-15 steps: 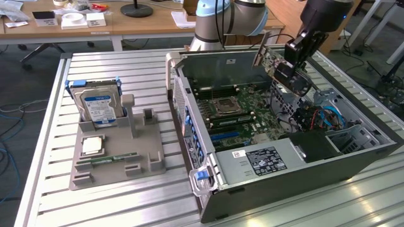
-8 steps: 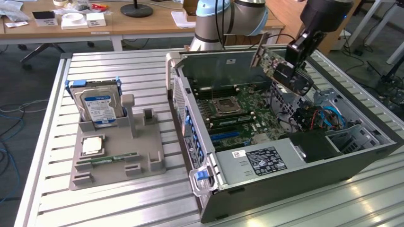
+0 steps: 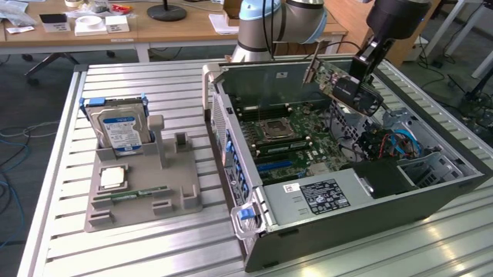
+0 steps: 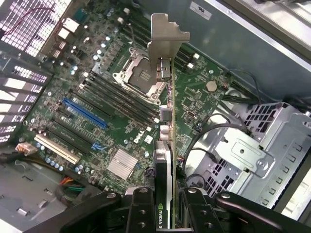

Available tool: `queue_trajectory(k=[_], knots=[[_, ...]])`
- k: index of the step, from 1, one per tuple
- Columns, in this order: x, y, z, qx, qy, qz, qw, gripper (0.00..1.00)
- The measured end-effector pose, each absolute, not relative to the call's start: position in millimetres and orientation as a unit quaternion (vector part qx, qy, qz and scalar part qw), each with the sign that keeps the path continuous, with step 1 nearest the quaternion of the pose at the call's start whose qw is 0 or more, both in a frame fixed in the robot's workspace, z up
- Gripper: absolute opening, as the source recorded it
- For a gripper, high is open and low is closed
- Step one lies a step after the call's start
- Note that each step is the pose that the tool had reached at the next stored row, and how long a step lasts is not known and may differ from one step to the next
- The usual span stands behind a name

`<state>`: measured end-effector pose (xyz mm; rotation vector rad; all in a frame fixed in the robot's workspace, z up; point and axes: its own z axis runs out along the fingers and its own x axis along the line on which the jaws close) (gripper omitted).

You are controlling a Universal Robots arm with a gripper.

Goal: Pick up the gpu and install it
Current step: 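Insert the gpu into the slot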

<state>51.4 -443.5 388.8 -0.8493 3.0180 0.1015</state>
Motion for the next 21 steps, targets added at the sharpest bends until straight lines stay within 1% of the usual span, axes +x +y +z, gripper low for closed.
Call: queue_trajectory(k=[13, 21], knots=[[51.4, -443.5, 388.8, -0.274, 0.961, 0.032, 0.002, 0.27], [51.4, -443.5, 388.8, -0.315, 0.949, 0.032, 0.001, 0.27]])
